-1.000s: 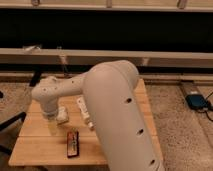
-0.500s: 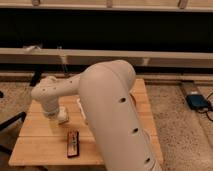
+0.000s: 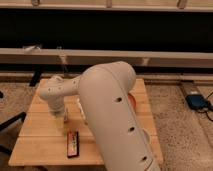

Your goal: Place the white sponge in the ceramic bowl

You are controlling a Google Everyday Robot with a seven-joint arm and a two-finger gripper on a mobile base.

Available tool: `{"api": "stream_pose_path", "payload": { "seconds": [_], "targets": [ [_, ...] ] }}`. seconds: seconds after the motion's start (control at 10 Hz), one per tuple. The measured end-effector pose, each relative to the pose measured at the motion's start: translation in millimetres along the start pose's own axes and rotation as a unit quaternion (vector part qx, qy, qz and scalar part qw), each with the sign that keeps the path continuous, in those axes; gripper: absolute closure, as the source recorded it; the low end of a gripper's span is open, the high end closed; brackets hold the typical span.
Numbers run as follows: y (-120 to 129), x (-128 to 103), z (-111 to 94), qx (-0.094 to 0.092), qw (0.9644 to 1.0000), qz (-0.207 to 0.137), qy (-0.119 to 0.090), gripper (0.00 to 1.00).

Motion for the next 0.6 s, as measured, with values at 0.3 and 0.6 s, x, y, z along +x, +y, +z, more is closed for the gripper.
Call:
{"api": "stream_pose_path", "payload": {
  "seconds": [0.3,0.6],
  "targets": [
    [-8.9,7.8,0.5,0.012,0.9998,0.014,0.005,0.20],
    [-14.8,11.9,1.7,0.022,0.9994,0.025,0.006,0.20]
  ]
}}
